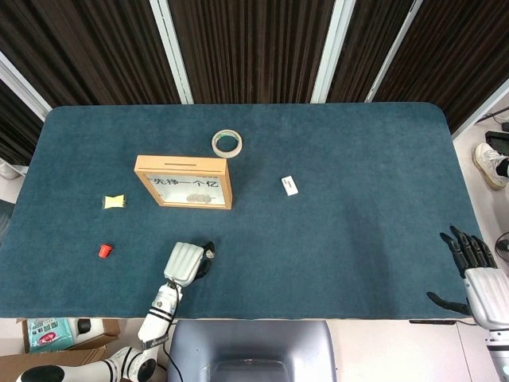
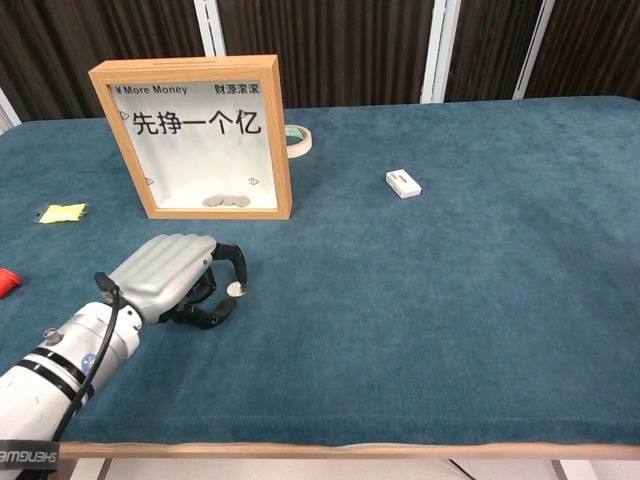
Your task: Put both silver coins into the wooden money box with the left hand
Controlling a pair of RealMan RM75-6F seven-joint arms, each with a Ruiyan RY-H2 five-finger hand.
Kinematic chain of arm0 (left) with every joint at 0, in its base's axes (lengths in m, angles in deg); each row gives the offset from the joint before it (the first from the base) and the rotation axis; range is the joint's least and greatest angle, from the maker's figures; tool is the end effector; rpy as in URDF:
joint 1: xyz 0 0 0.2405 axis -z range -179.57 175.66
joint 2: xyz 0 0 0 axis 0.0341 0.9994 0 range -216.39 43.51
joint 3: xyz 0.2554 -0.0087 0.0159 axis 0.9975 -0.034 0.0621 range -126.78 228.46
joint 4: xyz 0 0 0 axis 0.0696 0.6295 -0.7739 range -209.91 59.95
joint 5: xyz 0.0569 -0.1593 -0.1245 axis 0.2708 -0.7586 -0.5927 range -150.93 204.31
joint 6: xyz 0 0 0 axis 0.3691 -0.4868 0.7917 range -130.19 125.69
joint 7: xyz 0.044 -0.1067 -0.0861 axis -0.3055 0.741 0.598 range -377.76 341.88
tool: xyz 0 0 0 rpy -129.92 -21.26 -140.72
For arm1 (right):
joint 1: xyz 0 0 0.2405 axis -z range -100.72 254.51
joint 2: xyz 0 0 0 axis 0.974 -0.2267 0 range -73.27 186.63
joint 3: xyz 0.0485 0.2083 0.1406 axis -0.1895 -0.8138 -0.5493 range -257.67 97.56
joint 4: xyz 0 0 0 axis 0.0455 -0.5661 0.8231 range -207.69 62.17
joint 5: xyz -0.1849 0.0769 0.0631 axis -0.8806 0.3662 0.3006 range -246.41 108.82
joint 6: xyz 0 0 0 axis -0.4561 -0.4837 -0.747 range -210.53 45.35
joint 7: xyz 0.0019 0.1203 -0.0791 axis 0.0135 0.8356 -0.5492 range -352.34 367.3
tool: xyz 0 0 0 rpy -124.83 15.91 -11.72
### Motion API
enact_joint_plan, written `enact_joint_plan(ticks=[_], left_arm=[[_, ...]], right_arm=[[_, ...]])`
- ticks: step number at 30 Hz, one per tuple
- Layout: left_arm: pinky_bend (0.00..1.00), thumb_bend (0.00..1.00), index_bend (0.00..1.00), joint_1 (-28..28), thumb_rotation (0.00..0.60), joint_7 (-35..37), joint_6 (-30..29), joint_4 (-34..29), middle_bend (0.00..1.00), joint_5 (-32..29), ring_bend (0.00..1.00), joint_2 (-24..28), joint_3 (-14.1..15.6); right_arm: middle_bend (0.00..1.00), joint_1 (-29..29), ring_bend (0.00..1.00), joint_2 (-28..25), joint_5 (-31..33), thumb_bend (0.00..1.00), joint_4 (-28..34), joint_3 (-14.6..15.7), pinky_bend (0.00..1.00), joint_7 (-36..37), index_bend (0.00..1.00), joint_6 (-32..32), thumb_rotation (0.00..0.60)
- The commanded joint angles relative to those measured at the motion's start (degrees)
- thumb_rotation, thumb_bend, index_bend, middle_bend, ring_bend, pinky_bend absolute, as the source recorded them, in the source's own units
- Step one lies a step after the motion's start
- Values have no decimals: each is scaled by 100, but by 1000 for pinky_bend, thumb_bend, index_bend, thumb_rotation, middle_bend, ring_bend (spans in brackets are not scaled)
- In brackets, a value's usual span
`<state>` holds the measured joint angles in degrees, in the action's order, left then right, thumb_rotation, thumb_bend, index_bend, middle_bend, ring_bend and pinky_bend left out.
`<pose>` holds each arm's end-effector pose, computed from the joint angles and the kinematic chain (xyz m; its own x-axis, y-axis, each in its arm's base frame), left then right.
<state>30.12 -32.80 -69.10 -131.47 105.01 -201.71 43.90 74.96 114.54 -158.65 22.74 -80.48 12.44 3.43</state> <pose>-0.1756 0.2916 -0.1133 0.4194 0.1420 0.8966 0.8740 -0.3301 -0.3566 -0.3100 -0.1558 0.1811 0.3703 -0.0493 0.9276 -0.9289 -0.0243 0.3695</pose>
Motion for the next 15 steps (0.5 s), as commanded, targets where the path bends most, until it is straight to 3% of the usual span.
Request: enact_joint_plan(ticks=[1,15], left_arm=[[1000,396,449,5,600,2,9,26,1000,-2,1000,-9,-18],[1000,395,463,2,600,-11,92,82,1000,-15,1000,-8,-38]], right_arm=[[0,-2,0,3,-1,100,1,1,0,-8,0,-8,600],[0,9,0,9,-10,99,4,-5,0,-27,0,3,600]])
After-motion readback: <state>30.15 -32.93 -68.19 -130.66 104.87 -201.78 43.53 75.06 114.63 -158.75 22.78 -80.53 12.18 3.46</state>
